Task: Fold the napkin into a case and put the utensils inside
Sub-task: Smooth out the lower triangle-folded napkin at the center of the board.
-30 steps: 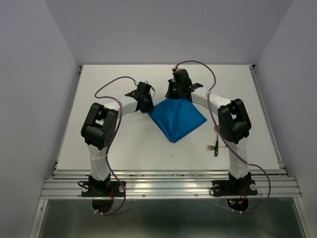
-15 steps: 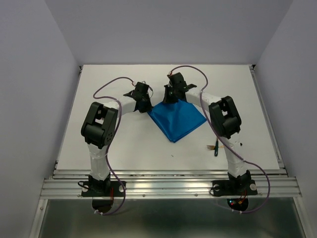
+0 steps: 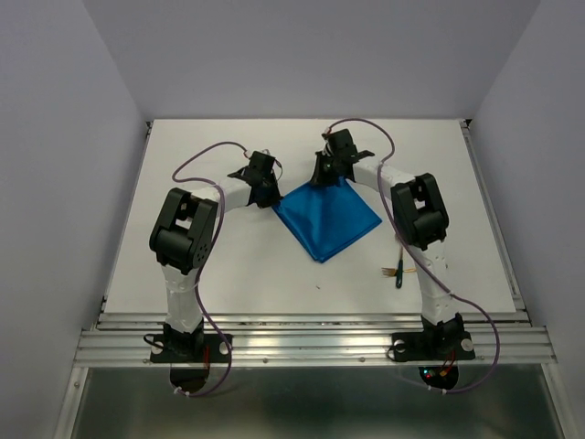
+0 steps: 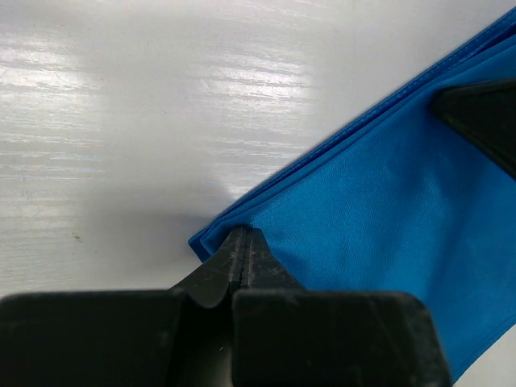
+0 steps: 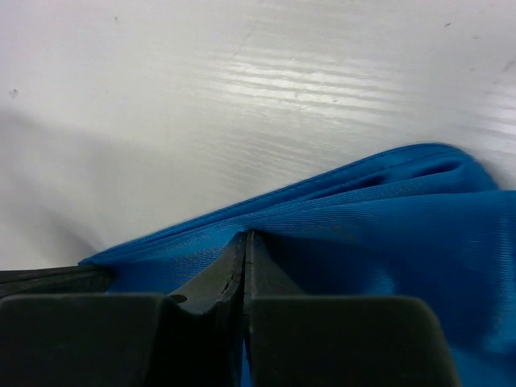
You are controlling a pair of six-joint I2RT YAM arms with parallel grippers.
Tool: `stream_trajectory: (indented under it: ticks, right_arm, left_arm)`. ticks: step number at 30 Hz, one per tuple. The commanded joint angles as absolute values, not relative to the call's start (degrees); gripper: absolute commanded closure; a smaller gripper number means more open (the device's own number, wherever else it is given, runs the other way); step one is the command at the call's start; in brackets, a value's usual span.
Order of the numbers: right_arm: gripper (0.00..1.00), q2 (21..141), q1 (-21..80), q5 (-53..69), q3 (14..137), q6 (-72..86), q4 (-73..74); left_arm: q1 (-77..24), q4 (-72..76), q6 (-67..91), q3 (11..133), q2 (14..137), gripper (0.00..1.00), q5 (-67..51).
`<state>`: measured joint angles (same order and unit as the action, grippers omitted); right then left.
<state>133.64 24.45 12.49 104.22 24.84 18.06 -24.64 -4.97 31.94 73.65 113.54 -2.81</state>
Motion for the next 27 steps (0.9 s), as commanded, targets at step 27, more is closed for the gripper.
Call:
stream_trajectory:
  ticks: [27]
  right_arm:
    - [0.99, 135.8, 13.3, 12.6, 105.9, 22.8, 18.0]
  left_arm:
    - [-23.3, -5.7, 29.1, 70.5, 114.5, 1.0, -3.3]
